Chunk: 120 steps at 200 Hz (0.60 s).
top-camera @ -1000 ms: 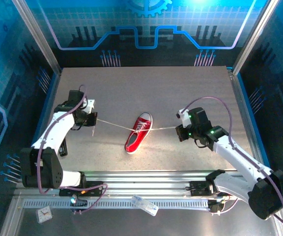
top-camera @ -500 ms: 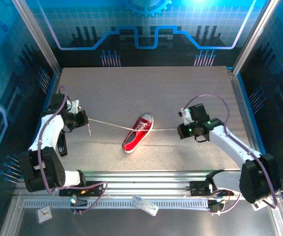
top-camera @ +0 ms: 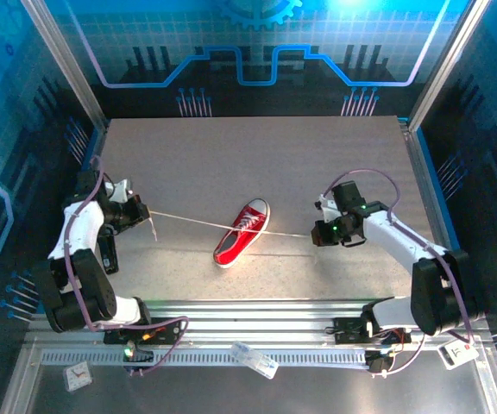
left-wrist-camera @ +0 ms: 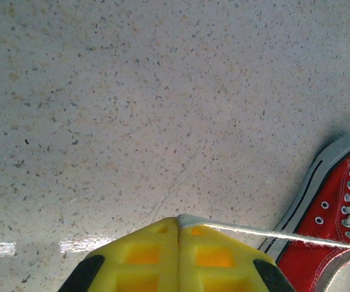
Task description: Tie the shoes
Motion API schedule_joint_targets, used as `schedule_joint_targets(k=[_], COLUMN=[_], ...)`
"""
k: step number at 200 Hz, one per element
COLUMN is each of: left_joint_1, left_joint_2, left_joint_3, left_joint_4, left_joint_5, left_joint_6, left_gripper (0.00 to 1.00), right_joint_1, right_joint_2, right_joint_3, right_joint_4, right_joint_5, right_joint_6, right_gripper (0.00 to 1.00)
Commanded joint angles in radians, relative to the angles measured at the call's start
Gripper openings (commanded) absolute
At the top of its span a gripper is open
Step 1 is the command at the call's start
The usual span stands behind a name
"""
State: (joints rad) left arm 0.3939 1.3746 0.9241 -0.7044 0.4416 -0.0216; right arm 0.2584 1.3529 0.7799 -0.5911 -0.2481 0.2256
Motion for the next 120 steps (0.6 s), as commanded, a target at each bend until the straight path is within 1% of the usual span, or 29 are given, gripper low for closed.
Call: schedule_joint_targets(k=[1, 48, 63, 75, 89, 102, 105, 120], left_joint_1=[0.033, 0.038, 0.022, -0.042, -0.163, -0.271, -0.293, -0.388], left_joint_2=[-0.008, -0.029, -0.030, -0.034, -0.045, -0.052, -0.053, -0.041], left_joint_3=[-0.013, -0.023, -0.018, -0.023, -0.046, -0.091, -0.099, -0.143], left_joint_4=[0.025, 0.008, -0.003, -0.008, 0.016, 0.081, 0.099, 0.187], left_joint_5=[-0.033, -0.056, -0.041, -0.047, -0.069, -0.080, -0.081, -0.077], left_joint_6=[-0.014, -0.014, -0.019, -0.039, -0.100, -0.188, -0.208, -0.298], left_gripper=[0.00, 0.00, 0.00, 0.00, 0.00, 0.00, 0.00, 0.00], right_joint_1=[-0.055, -0.068, -0.066, -0.045, 0.001, 0.053, 0.064, 0.128], right_joint_2=[-0.002, 0.048, 0.060, 0.081, 0.129, 0.187, 0.203, 0.275], right_joint_3=[-0.004, -0.008, -0.009, 0.009, 0.053, 0.094, 0.125, 0.193], right_joint_4=[-0.039, -0.056, -0.022, 0.003, 0.024, 0.042, 0.046, 0.070], right_joint_5=[0.033, 0.058, 0.009, -0.018, -0.022, -0.024, -0.025, -0.034], right_joint_6=[0.035, 0.026, 0.027, 0.037, 0.054, 0.071, 0.075, 0.100], right_gripper=[0.00, 0.00, 0.00, 0.00, 0.00, 0.00, 0.00, 0.00])
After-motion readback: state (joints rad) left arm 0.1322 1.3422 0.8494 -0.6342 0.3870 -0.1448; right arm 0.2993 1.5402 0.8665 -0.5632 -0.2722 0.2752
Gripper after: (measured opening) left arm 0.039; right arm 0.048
